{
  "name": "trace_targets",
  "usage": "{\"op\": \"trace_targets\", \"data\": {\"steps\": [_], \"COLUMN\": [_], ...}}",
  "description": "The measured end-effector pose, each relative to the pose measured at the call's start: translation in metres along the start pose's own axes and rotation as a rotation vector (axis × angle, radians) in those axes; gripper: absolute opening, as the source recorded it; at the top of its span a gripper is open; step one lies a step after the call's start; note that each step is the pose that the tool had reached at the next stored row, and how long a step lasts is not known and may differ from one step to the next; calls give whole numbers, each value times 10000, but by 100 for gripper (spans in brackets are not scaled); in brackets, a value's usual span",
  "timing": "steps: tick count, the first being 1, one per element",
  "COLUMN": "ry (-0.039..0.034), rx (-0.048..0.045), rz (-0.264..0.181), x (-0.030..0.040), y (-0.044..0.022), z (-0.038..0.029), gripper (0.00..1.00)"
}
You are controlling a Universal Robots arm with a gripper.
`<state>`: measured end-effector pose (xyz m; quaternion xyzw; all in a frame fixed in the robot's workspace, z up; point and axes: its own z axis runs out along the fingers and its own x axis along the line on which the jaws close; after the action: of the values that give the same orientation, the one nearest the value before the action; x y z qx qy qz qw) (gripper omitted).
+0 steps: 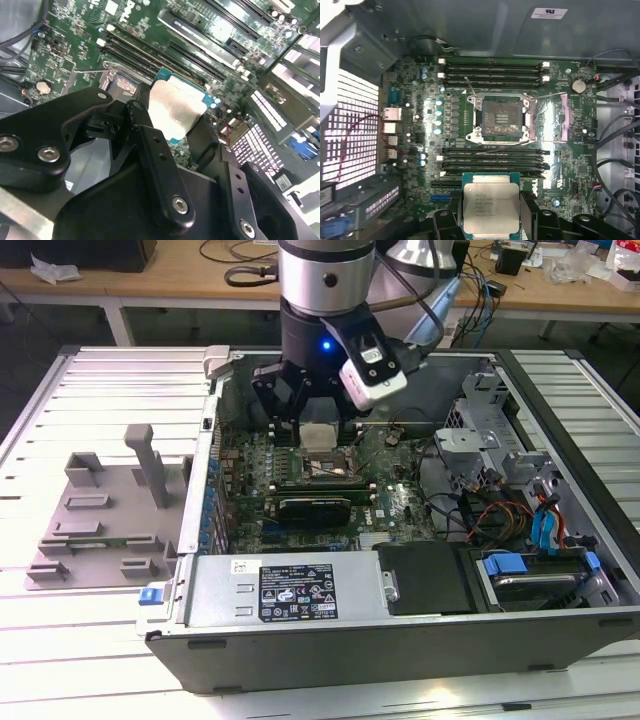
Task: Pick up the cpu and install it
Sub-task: 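Pick up the cpu and move it towards the insertion slot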
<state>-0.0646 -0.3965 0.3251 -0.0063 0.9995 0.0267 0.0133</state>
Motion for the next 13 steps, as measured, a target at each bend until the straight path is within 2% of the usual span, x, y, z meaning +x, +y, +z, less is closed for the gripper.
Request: {"op": "trace_targets", "data": {"steps": [3,5,8,9,11,13], "ry": [-1,-1,-1,-1,-1,-1], "rx": [-2,-1,0,0,0,-1], "rz": [-1,0,-1,-1,0,-1], "x": [-86,-101,-109,-108,-109,-110], "y": [22,36,107,145,301,358], "z": [49,70,126,142,188,203], "gripper": [54,54,54,54,54,54]}}
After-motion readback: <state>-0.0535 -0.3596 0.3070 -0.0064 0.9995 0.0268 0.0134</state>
